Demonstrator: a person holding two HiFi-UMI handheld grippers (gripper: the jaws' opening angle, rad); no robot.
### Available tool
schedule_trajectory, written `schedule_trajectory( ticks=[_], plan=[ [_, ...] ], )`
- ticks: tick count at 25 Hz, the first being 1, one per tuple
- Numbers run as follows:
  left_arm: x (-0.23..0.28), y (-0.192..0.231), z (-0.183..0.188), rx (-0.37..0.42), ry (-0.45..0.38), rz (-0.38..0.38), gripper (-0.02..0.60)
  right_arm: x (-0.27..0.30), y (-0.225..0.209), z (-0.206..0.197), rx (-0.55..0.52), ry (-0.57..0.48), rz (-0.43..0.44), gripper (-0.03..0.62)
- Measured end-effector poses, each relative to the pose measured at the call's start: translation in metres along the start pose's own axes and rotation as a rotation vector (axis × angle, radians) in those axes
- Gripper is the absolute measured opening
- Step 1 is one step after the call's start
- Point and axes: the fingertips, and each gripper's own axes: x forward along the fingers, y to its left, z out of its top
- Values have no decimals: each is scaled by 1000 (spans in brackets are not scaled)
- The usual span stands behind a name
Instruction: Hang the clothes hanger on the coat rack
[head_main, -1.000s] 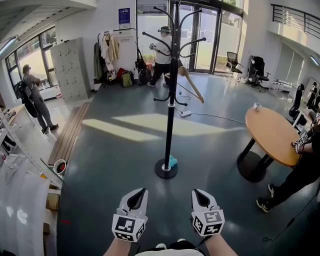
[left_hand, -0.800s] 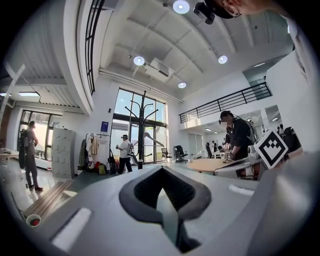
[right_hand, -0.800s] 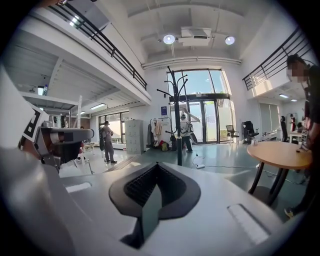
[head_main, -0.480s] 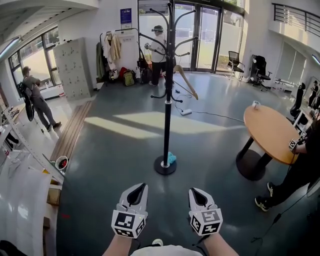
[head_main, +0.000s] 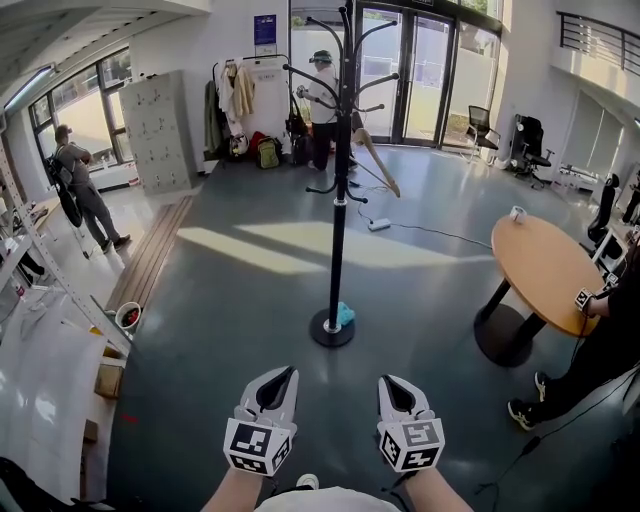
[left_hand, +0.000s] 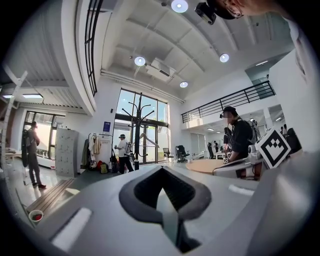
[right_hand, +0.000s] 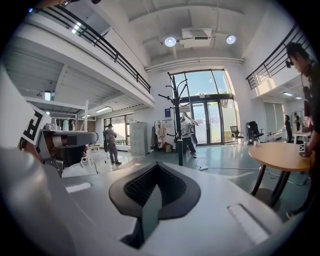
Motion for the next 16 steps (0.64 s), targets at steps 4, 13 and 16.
schedule_trajectory(
  ticks=[4, 13, 16],
  plan=[
    [-4, -7, 2, 2, -2, 6, 1, -7, 0, 6, -16, -15, 2, 26],
    [-4, -15, 4, 3, 0, 8, 1, -13, -1, 4, -29, -4, 4, 26],
    [0, -19, 2, 4, -1, 7, 1, -12, -5, 0, -26, 4, 9, 26]
  ],
)
